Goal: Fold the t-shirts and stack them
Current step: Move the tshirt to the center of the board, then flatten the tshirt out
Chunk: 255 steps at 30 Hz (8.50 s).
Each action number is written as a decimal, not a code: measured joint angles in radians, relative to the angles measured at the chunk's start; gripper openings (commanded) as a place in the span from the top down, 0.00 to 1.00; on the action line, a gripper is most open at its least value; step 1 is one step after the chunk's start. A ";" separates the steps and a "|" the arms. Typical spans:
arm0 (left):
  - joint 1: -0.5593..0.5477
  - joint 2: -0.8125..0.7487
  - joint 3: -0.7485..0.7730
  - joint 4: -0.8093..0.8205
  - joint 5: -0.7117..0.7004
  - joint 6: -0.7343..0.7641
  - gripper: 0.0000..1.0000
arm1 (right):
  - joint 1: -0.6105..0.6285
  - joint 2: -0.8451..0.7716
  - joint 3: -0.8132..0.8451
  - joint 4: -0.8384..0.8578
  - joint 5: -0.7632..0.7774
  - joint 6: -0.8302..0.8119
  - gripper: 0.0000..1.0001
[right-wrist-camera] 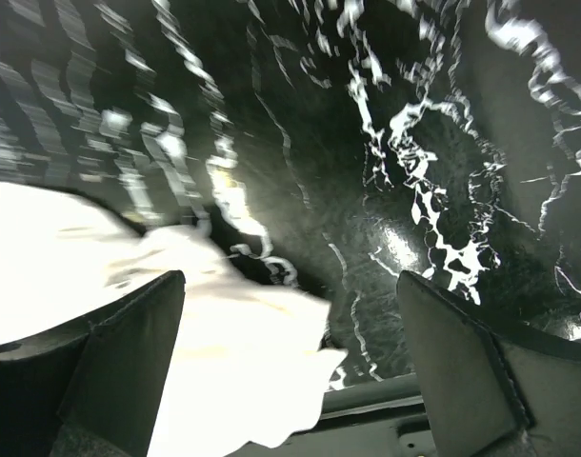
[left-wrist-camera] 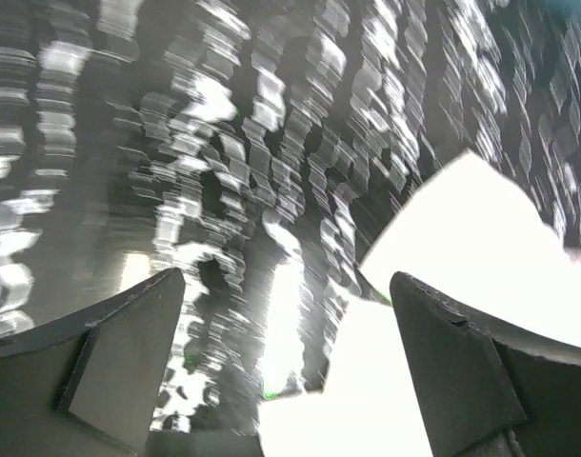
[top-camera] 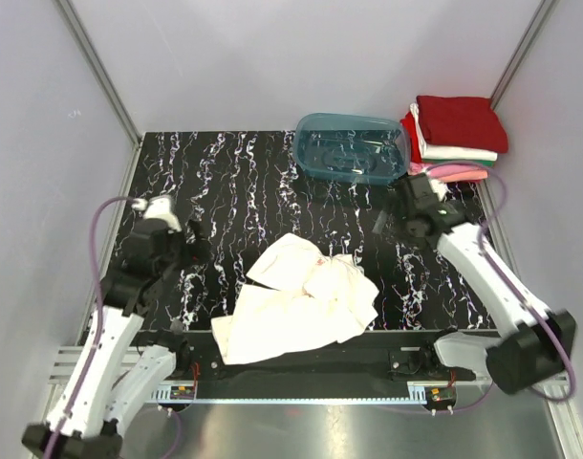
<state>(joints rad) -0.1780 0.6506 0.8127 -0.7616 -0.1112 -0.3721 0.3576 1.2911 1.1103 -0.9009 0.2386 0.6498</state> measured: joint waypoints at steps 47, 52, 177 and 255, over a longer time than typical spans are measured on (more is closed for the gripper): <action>-1.041 0.043 -0.300 -0.082 -0.193 -0.834 0.31 | 0.406 -0.156 -0.599 0.231 -0.174 0.583 1.00; -1.109 0.103 -0.299 -0.120 -0.205 -0.876 0.32 | 0.406 -0.344 -0.437 0.029 -0.058 0.547 1.00; 0.160 0.661 0.446 0.015 0.148 0.105 0.05 | 0.016 0.208 0.684 0.230 0.198 -0.383 0.00; 0.060 0.412 -0.061 0.252 0.232 -0.160 0.05 | -0.046 -0.163 0.101 0.477 -0.059 0.032 0.02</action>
<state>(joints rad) -0.1184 1.0626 0.7513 -0.5098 0.1204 -0.5320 0.3119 1.1282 1.2114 -0.4240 0.1795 0.6815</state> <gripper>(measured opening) 0.959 0.990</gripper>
